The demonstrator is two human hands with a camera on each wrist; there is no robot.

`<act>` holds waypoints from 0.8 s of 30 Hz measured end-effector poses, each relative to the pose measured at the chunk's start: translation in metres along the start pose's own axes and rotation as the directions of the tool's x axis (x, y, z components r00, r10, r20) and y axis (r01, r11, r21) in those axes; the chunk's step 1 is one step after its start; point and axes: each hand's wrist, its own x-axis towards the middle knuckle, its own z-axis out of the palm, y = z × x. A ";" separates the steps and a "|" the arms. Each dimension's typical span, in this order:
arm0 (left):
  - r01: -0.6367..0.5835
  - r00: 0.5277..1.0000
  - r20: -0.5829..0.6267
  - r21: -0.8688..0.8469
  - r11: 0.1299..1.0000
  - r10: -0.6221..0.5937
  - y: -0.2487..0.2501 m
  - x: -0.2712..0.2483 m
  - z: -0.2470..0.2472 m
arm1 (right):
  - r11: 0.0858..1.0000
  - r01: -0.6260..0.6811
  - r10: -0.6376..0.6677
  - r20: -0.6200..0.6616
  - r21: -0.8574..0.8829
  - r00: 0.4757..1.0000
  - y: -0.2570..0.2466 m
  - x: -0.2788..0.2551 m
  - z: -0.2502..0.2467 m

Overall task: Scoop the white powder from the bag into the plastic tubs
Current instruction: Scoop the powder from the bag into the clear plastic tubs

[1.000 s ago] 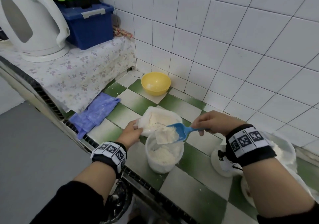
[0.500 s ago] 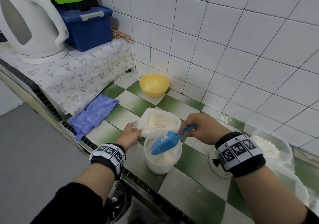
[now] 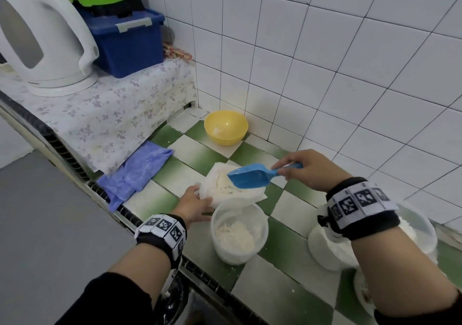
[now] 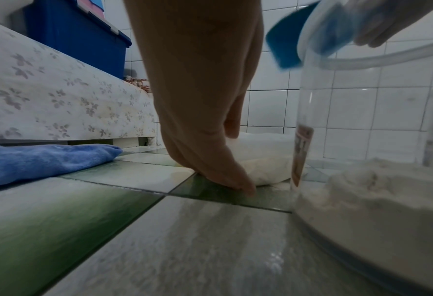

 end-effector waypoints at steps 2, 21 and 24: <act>0.003 1.000 -0.015 -0.004 1.000 -0.003 0.001 0.004 0.001 | 0.986 -0.007 -0.003 -0.064 -0.164 0.998 -0.003 0.023 0.015; -0.009 1.000 0.011 -0.196 0.981 0.012 0.020 0.034 -0.003 | 0.932 -0.201 0.275 0.230 -0.302 0.933 0.019 0.082 0.044; 0.008 0.999 0.049 -0.169 0.986 0.000 0.022 0.035 0.001 | 0.939 -0.290 0.328 0.233 -0.183 0.916 0.022 0.079 0.052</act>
